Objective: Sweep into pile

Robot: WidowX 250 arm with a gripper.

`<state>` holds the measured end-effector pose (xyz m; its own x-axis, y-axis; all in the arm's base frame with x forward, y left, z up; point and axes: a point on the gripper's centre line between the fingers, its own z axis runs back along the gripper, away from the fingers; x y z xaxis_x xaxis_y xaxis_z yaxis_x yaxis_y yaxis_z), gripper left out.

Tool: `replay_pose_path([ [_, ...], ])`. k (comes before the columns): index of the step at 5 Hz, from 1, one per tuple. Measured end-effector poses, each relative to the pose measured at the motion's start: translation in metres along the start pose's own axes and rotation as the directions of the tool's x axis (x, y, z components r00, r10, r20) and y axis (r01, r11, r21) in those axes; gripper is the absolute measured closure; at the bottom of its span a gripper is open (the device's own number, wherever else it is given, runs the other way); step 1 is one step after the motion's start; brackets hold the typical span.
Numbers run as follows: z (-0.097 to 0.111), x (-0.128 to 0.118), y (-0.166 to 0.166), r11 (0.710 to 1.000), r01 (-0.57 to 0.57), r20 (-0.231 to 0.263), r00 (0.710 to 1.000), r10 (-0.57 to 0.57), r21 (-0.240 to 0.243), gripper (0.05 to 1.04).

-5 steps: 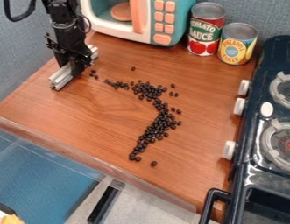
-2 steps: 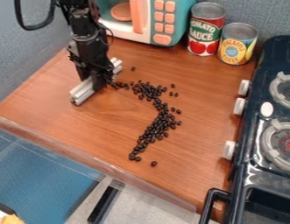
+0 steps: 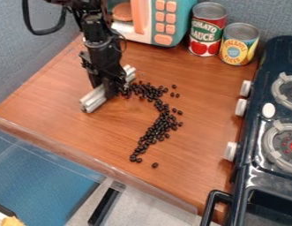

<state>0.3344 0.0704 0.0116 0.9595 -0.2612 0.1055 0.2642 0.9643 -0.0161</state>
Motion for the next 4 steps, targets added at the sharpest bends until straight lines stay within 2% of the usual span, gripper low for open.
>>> replay_pose_path([
  [2,0.001,-0.006,-0.030,0.998,0.041,-0.012,0.999,-0.041,-0.046,0.708],
  [4,0.003,-0.022,-0.057,0.993,0.078,-0.040,0.996,-0.082,-0.089,0.708],
])
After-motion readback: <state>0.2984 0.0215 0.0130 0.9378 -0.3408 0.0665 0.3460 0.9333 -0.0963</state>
